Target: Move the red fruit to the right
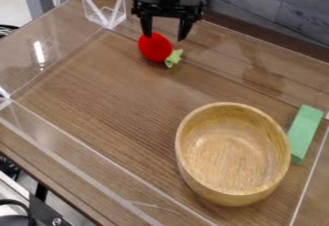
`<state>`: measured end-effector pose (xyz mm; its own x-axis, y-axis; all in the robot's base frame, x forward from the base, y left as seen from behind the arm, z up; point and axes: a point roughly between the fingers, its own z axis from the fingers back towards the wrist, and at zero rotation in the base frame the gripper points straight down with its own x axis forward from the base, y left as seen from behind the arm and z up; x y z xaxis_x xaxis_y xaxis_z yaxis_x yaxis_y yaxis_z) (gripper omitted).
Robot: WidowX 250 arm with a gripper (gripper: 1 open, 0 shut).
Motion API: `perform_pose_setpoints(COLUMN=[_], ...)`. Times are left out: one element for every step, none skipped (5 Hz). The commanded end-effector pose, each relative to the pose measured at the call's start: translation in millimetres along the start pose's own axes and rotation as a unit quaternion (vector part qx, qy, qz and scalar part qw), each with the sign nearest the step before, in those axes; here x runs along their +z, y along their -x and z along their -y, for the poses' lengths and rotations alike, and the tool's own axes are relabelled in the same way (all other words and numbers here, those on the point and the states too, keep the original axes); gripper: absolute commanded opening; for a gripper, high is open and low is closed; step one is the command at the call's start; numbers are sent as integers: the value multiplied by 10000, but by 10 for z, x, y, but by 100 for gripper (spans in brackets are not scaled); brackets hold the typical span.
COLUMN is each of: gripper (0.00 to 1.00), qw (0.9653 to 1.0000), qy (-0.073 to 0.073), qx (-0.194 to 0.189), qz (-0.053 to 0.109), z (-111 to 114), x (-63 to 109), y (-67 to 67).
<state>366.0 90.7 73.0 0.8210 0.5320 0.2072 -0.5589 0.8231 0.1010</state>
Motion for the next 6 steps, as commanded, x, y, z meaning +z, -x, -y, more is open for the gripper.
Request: perform_pose_setpoints(gripper=[100, 0, 0, 0, 100, 0], qw=[9994, 9998, 9992, 9995, 9998, 9996], qy=[90, -1, -7, 40, 0, 81], qx=[-171, 56, 330, 211, 77, 117], qz=[275, 211, 225, 247, 209, 252], z=[-20, -168, -312, -305, -298, -305], x=[121, 128, 312, 349, 214, 374], y=[-152, -261, -387, -356, -297, -237])
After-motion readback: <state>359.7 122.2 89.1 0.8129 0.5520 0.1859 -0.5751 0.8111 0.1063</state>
